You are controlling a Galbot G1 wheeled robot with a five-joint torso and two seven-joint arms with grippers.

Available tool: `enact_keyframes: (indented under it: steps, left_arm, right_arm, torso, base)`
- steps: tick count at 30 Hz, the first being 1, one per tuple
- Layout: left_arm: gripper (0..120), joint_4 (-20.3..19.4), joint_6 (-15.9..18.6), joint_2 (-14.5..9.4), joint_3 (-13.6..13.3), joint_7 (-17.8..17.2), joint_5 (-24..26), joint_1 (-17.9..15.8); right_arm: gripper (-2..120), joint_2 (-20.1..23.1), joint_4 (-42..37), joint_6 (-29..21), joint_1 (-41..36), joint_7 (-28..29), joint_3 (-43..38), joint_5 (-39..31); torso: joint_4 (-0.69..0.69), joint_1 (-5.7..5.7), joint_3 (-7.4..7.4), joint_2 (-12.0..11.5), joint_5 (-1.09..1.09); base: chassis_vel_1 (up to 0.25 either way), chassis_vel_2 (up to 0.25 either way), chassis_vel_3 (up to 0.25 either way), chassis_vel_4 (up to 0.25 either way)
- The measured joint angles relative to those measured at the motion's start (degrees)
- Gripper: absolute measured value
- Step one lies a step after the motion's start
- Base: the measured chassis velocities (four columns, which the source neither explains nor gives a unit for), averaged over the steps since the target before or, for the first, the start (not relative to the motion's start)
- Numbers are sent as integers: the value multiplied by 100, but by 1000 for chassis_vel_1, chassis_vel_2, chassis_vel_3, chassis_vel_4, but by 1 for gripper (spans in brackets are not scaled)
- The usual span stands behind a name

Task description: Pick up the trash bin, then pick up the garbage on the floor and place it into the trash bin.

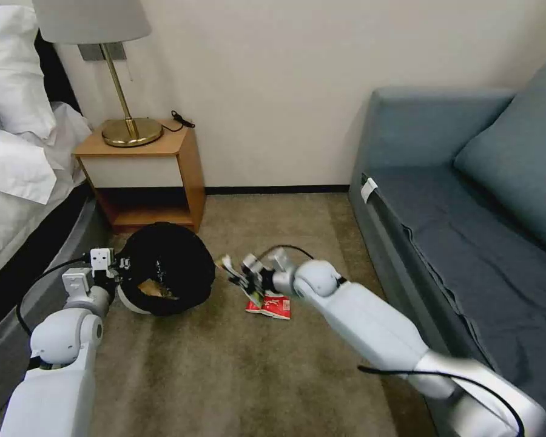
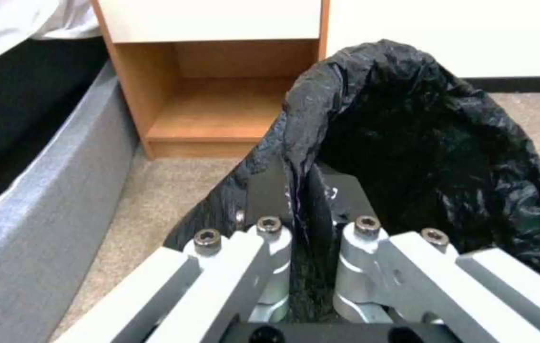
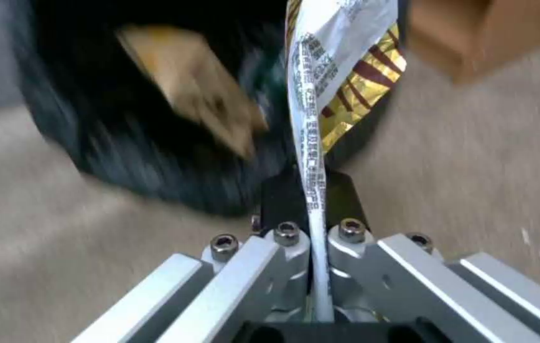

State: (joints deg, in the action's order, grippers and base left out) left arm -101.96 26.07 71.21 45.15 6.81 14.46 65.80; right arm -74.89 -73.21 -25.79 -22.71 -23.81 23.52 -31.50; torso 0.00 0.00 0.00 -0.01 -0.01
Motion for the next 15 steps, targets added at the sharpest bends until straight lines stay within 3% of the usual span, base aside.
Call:
enact_keyframes:
  steps: [15]
  left_arm:
    - [4,-123,-346,133,-57,204,-43,67]
  right_arm:
    - [0,-850,926,548,612,412,454,-630]
  torso:
    - [0,0,0,0,0]
  base:
    - [0,0,0,0]
